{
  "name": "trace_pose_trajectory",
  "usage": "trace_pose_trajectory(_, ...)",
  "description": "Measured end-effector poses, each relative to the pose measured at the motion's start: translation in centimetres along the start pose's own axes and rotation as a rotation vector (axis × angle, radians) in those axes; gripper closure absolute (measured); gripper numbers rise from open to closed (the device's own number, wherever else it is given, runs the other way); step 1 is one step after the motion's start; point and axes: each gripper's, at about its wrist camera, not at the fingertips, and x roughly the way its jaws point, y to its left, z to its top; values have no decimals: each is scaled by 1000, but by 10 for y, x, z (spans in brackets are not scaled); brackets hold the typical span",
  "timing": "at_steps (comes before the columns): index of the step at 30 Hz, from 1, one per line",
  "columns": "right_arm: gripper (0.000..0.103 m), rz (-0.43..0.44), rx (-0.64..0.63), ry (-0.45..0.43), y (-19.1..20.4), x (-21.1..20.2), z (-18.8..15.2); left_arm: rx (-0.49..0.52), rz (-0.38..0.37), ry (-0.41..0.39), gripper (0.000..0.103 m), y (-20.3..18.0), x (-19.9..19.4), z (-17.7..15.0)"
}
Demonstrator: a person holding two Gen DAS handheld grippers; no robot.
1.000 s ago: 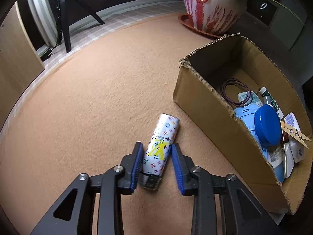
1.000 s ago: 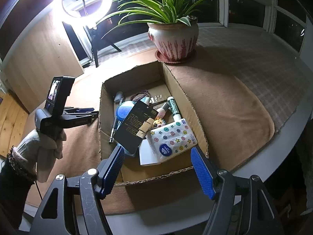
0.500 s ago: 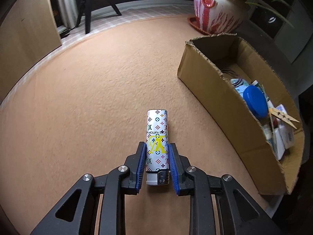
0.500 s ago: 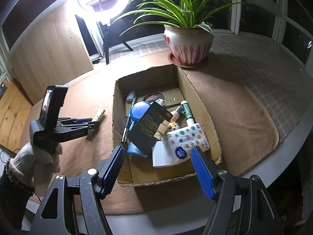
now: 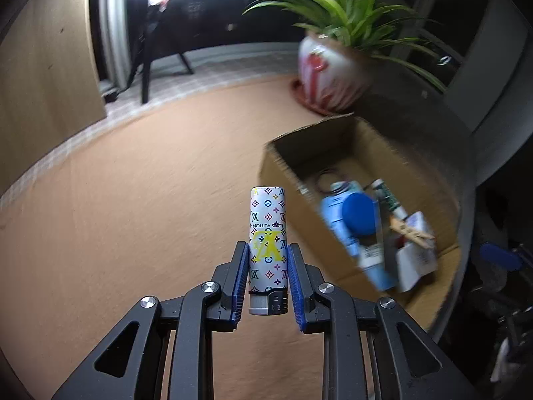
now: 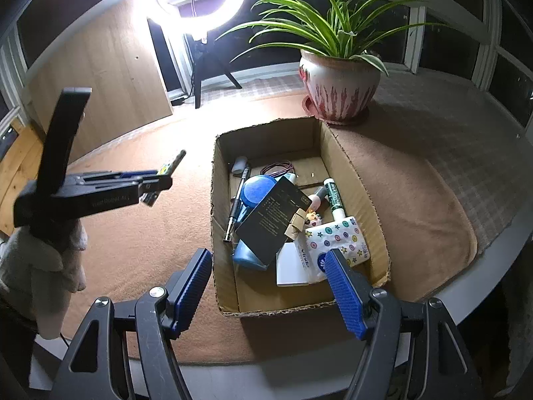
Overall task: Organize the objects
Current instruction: 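Lift the lighter with the left tool and carry it over the box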
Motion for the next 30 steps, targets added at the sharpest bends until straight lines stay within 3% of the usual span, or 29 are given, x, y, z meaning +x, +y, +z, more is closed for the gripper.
trace_pose_trajectory(7,36,-8,13,-5,-9,-5,-4,55,-33,-18,78,-40,2,23)
trace_pose_trajectory(17,36,-21,34,-4,-24,-9,-9,122,-37,12,78,-85,37,45)
trace_pose_trajectory(30,36,-33,39,-10,-29,-10,-8,140,-23,24,78,-102,56,59)
